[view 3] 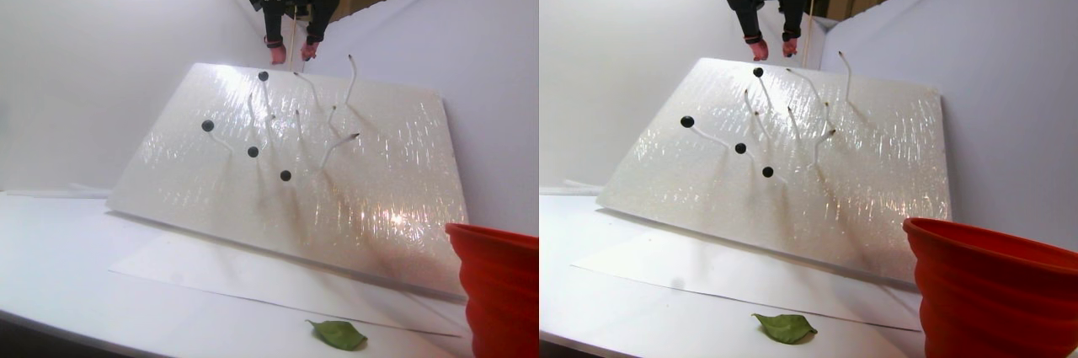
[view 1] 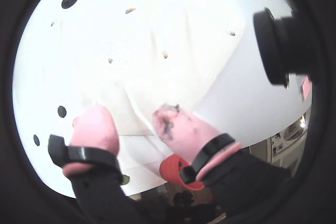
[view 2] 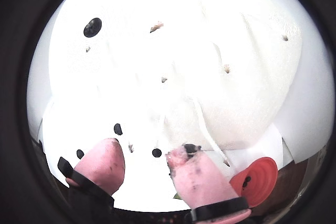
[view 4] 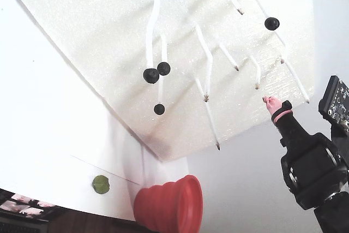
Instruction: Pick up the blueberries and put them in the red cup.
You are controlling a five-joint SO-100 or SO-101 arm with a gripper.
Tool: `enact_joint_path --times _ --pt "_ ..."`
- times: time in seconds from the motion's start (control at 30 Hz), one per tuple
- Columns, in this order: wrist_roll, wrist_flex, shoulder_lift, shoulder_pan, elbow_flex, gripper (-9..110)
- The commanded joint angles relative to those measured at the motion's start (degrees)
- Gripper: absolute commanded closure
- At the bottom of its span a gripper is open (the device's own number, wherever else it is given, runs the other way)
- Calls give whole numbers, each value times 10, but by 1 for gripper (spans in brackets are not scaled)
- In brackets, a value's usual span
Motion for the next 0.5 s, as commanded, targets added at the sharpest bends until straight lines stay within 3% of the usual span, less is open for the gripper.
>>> enact_joint_path --times 0.0,0.47 --pt "7 -25 0 -6 -71 85" --pt "18 -65 -42 -40 -112 84"
